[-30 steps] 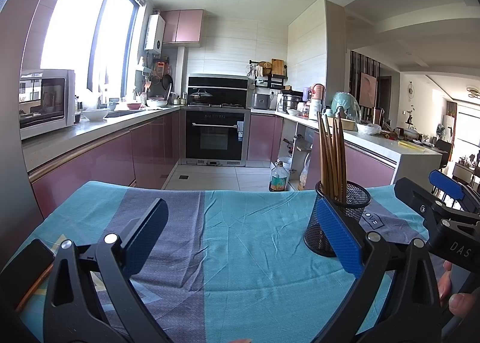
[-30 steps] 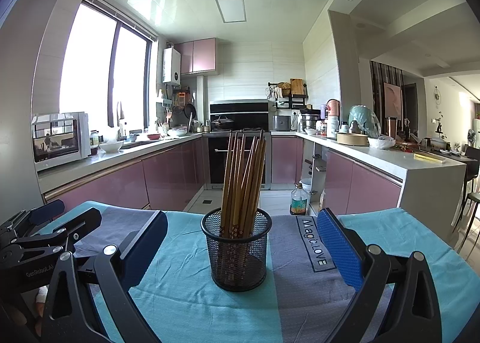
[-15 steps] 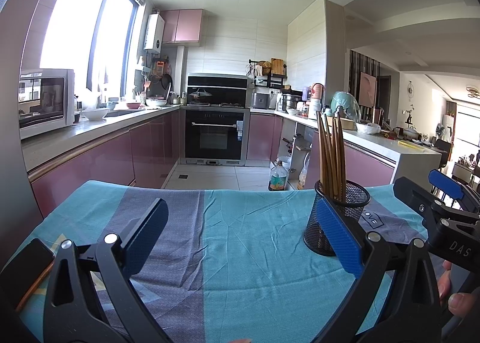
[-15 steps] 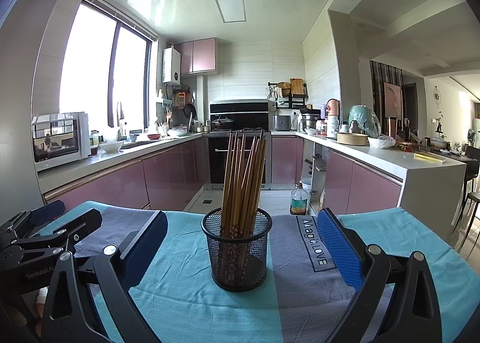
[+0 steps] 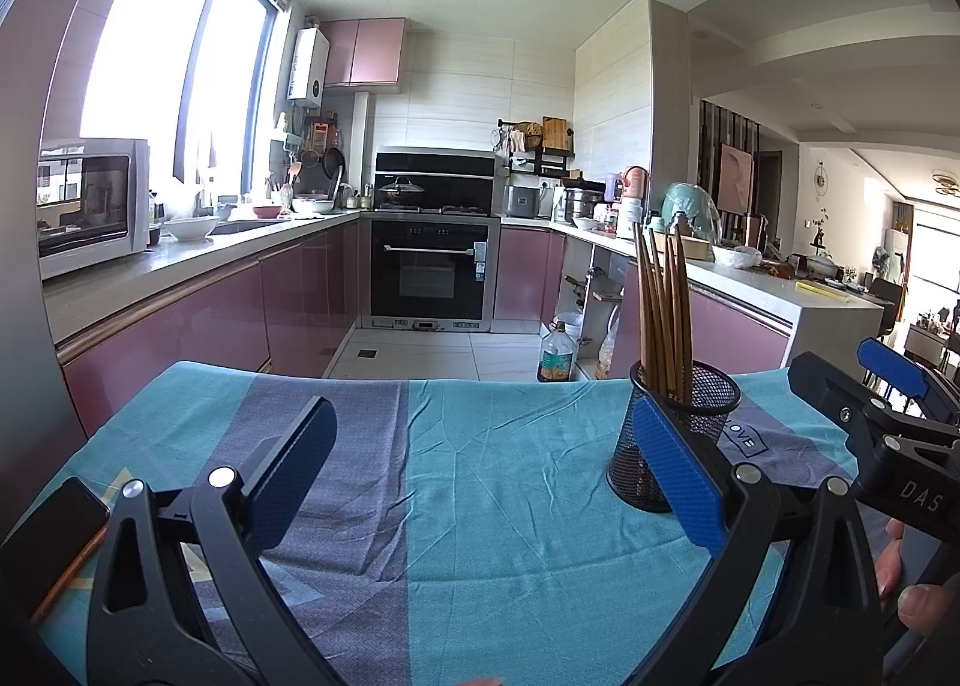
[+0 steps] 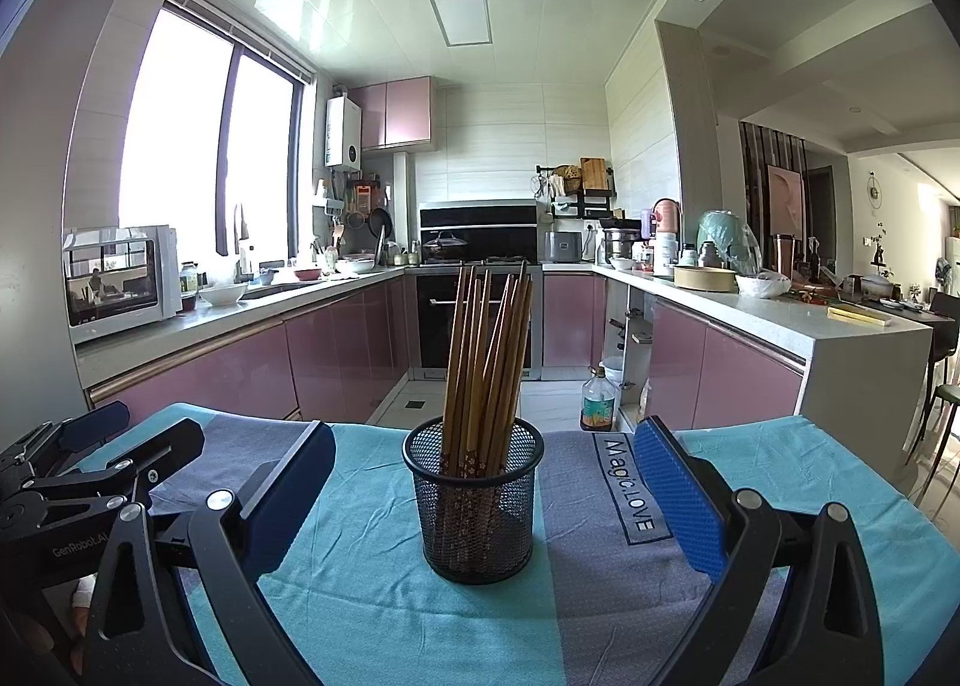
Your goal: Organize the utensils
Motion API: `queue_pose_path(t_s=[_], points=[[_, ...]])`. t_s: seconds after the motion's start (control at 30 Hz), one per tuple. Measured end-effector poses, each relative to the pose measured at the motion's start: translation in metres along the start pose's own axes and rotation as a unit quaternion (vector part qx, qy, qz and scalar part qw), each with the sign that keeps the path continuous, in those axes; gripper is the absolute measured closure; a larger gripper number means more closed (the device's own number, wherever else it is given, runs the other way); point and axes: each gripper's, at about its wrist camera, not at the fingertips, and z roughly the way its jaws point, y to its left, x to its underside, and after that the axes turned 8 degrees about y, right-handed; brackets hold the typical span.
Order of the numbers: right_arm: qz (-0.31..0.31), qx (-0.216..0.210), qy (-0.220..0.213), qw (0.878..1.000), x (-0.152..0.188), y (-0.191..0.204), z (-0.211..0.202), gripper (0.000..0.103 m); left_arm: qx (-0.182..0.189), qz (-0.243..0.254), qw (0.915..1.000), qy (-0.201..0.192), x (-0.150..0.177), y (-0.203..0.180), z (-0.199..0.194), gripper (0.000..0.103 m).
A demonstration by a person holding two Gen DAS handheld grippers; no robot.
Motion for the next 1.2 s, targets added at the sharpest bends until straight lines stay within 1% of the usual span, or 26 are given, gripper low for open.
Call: queue_pose_path(t_s=[0.63, 0.9, 1.2], points=[[0.0, 0.001, -0.001, 1.0, 0.0002, 0.0009, 0.0008, 0.006, 0.001, 0.0, 1.0, 0.001, 0.001, -0.0011, 0.0002, 0.006], [-0.001, 0.0, 0.002, 1.0, 0.0008, 0.0012, 0.0016, 0.006, 0.002, -0.007, 1.0, 0.004, -0.0005, 0.0009, -0.001, 0.006], [0.0, -0.002, 0.008, 1.0, 0.0018, -0.001, 0.0022, 0.006, -0.002, 0.004, 1.0, 0.004, -0.0001, -0.0018, -0.0016, 0.006]])
